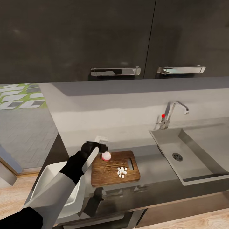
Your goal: In the kitchen, take the Vidalia onion out of the sink, dice it on the chopping board with the paring knife, put the diced onion into the bowl on the countertop, then place both the paring knife and the chopping board into the sink.
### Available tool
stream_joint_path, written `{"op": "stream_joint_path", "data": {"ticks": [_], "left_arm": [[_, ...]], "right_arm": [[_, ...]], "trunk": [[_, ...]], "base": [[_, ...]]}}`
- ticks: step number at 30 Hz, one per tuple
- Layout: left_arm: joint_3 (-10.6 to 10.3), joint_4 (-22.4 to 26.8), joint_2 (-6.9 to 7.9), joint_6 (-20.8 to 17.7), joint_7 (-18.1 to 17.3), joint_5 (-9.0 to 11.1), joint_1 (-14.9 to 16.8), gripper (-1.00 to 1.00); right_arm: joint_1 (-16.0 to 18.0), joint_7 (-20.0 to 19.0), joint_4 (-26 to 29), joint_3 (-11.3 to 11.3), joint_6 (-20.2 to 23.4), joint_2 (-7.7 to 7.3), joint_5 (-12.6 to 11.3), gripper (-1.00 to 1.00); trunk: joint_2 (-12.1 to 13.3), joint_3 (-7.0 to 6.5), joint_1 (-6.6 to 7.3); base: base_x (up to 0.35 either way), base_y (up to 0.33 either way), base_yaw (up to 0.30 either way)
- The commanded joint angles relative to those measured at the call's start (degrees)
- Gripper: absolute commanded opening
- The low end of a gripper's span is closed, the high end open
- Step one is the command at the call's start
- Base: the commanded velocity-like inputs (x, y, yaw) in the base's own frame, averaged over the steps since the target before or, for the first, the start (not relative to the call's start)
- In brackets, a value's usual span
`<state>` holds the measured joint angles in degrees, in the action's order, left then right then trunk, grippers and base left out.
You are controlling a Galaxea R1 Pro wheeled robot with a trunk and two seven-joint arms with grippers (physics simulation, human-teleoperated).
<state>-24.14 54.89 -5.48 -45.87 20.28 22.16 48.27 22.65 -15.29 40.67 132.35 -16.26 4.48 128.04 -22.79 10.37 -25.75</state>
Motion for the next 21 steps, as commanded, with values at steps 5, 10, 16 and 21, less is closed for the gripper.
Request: {"op": "stream_joint_path", "data": {"ticks": [5,10,16,21], "left_arm": [[-0.12,-0.83,0.19,-0.08,0.55,0.6,0.07,1.0],[-0.12,-1.39,0.58,-0.06,0.54,0.6,0.07,1.0],[-0.12,-2.22,0.64,-0.01,0.55,0.6,0.07,1.0],[-0.14,-2.4,0.62,-0.01,0.55,0.6,0.07,1.0]], "right_arm": [[0.11,-0.18,0.2,0.26,-0.44,0.0,0.28,-1.0],[0.11,-0.18,0.2,0.25,-0.44,0.0,0.28,-1.0],[0.11,-0.18,0.2,0.27,-0.44,0.0,0.28,-1.0],[0.11,-0.18,0.2,0.25,-0.44,0.0,0.28,-1.0]], "trunk": [[-0.13,0.12,-0.04],[-0.13,0.12,-0.04],[-0.13,0.12,-0.04],[-0.13,0.12,-0.04]], "base": [[0.0,0.0,0.0],[0.0,0.0,0.0],[0.0,0.0,0.0],[0.0,0.0,0.0]]}}
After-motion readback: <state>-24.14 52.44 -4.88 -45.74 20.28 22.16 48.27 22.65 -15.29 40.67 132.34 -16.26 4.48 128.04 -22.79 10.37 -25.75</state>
